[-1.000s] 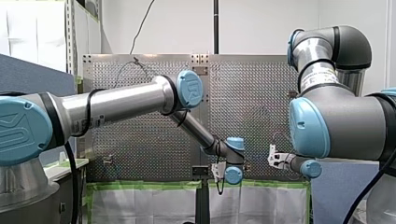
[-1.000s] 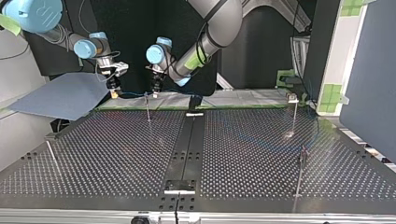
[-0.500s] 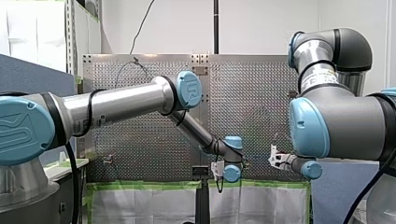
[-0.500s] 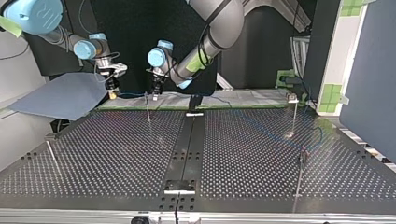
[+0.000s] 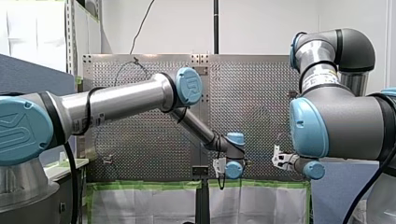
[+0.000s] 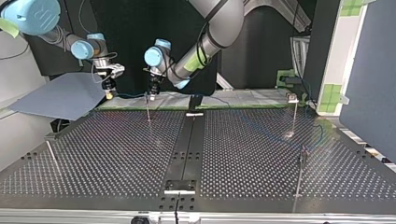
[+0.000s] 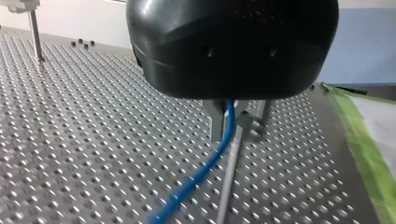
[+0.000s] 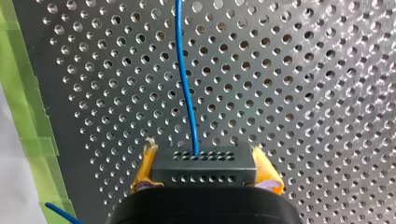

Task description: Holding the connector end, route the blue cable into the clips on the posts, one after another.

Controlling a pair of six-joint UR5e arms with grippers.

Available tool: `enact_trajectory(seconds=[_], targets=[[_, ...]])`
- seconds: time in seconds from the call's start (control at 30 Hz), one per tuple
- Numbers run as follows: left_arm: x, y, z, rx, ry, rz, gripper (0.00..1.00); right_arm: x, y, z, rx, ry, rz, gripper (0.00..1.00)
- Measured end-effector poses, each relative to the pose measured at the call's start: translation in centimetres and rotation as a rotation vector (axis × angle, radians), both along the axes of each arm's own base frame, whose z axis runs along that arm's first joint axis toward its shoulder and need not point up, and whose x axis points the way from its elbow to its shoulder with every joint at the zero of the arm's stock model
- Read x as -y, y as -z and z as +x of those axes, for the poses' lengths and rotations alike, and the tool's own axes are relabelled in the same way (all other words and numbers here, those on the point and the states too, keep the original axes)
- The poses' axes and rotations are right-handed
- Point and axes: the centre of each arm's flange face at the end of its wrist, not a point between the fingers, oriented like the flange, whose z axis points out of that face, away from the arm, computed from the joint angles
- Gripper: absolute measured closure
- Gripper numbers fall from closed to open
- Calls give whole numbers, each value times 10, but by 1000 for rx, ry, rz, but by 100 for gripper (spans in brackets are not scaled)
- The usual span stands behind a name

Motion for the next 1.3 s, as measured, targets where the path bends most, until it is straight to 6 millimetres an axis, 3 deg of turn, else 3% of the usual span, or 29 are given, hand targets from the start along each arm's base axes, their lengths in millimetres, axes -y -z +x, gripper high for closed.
enact_trajectory(seconds=[0.23, 0.53, 0.83, 1.07, 1.3], targets=[[3, -14, -10, -21, -29, 20, 100, -3, 1, 5, -25, -19, -1, 100], [-4, -4, -33, -93, -81, 77, 100, -16, 8, 1, -61, -44, 16, 100], [6, 3, -61, -98, -61, 89, 100, -31, 14, 2, -60, -68, 14, 100], [9, 0, -47, -58, -35, 36, 100, -34, 17, 7, -32, -78, 17, 100], [-7, 7, -16, -39, -47, 16, 100, -32, 33, 8, -22, -73, 25, 100]])
